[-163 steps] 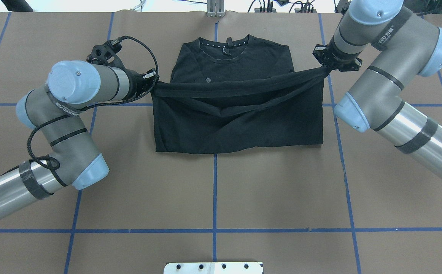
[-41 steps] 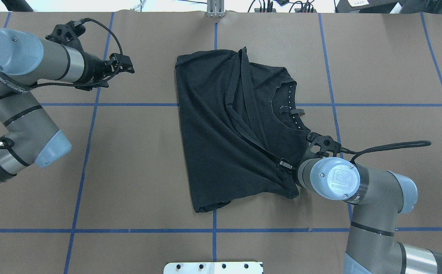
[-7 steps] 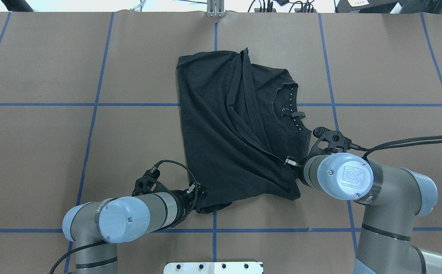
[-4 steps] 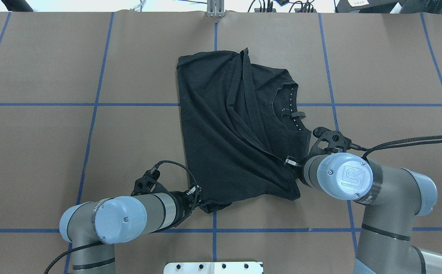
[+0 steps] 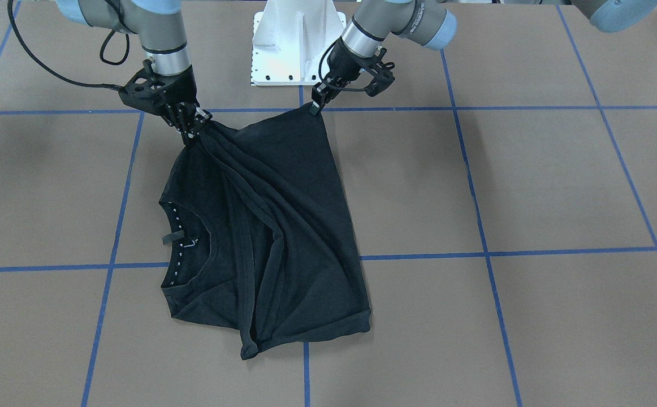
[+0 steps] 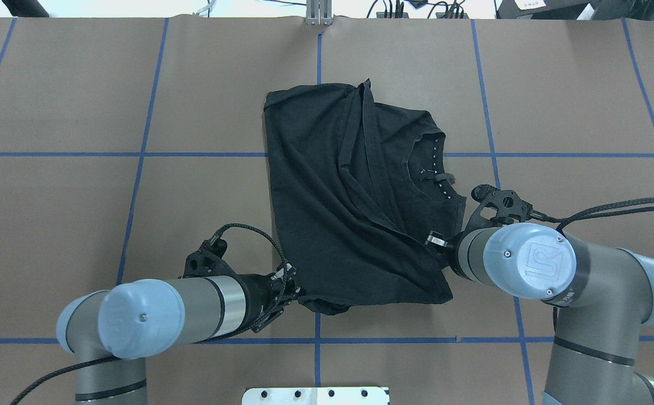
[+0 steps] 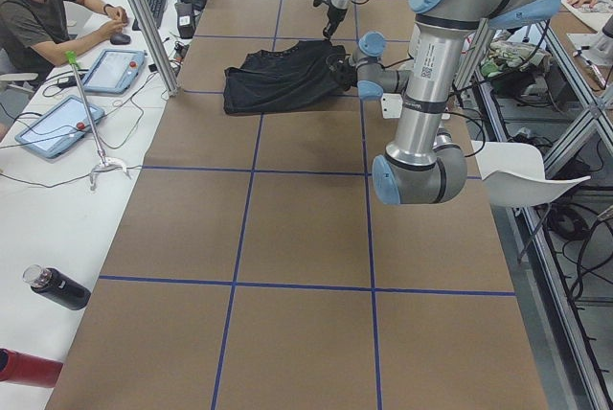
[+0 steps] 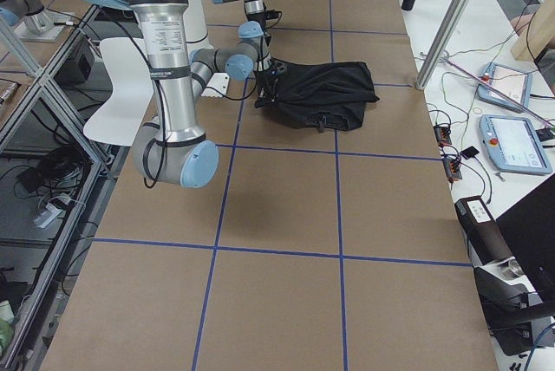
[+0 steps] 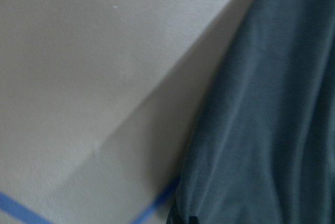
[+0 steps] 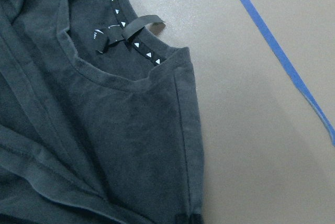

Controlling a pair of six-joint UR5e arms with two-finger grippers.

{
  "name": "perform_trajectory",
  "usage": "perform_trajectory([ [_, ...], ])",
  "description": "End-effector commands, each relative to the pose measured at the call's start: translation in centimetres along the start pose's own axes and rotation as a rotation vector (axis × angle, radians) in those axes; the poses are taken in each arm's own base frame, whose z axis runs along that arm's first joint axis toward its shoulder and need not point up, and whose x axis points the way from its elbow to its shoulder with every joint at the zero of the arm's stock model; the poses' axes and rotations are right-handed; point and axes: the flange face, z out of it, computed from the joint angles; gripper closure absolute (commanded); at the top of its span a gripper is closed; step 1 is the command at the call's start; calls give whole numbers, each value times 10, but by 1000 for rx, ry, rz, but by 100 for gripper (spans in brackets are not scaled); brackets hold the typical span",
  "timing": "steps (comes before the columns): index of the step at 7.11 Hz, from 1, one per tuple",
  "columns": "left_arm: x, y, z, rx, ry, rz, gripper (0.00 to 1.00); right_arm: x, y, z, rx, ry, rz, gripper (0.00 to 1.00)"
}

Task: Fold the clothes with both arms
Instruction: 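Lift the shirt's near edge with both grippers and fold it away from the robot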

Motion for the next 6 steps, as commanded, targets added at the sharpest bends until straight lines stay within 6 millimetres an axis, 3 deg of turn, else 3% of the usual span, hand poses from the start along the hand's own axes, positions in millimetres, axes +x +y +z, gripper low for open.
perform_trajectory([
  [1, 56, -54, -46, 47, 62, 31, 100, -25, -34, -16, -51, -15, 52, 100],
  [2, 79, -88, -58, 105, 94, 52, 100, -54, -60, -10, -69, -16, 92, 100],
  [3, 103, -132, -55, 169, 94, 69, 100, -68, -87, 0, -58, -5, 81, 100],
  [6, 160, -235, 1, 286, 108, 103, 100, -109, -169, 36, -34, 59, 23, 100],
])
